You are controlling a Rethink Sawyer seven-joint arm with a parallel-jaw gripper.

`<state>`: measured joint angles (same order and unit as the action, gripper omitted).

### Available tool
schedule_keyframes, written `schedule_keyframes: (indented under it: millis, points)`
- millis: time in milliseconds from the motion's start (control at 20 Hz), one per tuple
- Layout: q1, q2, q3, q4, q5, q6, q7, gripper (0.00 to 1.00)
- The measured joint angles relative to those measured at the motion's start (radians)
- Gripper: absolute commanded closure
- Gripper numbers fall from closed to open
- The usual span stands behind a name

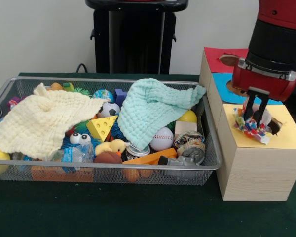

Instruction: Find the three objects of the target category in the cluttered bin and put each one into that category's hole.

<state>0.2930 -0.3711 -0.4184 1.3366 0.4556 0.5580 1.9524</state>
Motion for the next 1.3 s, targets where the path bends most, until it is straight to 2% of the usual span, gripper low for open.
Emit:
schedule_keyframes:
  millis: [100, 700, 950, 1300]
  points:
    - [-0.042, -0.022, 0.052, 0.013, 0.0, 0.0, 0.0, 1.0]
    - [-0.164, -0.082, 0.207, 0.071, 0.0, -0.001, 0.0, 1.0]
    - [-0.205, -0.102, 0.26, 0.098, 0.0, -0.012, 0.0, 1.0]
    - [-0.226, -0.118, 0.294, 0.125, 0.0, -0.018, 0.0, 1.0]
